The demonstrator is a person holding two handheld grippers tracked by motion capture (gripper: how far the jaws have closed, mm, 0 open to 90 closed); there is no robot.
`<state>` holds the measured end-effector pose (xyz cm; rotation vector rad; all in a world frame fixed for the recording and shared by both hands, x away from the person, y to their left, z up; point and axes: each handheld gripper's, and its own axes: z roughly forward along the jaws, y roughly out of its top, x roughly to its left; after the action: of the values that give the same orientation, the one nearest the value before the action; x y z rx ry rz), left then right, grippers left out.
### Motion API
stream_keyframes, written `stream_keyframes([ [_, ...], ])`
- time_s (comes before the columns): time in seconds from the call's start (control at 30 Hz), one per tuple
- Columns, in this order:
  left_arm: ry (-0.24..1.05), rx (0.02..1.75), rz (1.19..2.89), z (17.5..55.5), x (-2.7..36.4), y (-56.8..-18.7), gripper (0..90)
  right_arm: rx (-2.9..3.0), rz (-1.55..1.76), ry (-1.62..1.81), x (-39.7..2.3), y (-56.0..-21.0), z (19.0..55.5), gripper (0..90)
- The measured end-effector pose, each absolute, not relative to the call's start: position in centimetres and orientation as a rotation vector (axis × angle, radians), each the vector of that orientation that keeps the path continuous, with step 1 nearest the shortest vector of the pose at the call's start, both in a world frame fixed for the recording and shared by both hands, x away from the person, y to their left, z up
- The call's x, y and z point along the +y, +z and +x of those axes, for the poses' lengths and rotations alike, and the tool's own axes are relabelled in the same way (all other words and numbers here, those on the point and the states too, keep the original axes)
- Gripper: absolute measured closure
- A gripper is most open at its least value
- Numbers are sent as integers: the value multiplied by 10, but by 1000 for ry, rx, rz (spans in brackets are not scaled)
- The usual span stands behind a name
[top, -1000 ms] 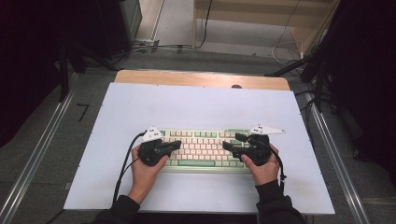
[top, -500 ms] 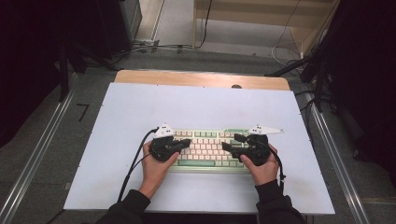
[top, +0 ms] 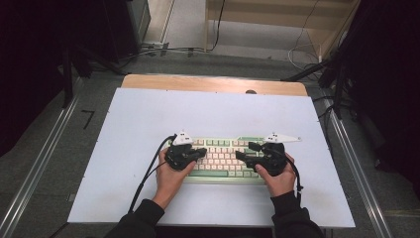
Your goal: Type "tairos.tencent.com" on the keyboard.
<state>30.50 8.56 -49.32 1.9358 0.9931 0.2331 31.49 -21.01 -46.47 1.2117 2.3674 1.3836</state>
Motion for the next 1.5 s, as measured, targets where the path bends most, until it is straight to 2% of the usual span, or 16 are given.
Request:
stream_keyframes([
  [0.93, 252, 985, 1949, 304, 85, -492, 890, 2366, 1213, 1385, -210, -465, 315, 281],
  [1.07, 232, 980, 1891, 302, 91, -484, 809, 2368, 1213, 1382, -210, -465, 315, 281],
  [1.13, 234, 990, 1867, 301, 96, -480, 737, 2368, 1212, 1383, -210, -465, 315, 280],
  [1.23, 248, 1006, 1837, 300, 102, -475, 584, 2370, 1212, 1381, -210, -465, 315, 281],
  [1.3, 268, 1010, 1827, 298, 107, -473, 522, 2371, 1211, 1380, -210, -465, 315, 281],
  [1.5, 273, 1028, 1789, 293, 121, -473, 427, 2372, 1212, 1380, -209, -466, 315, 281],
])
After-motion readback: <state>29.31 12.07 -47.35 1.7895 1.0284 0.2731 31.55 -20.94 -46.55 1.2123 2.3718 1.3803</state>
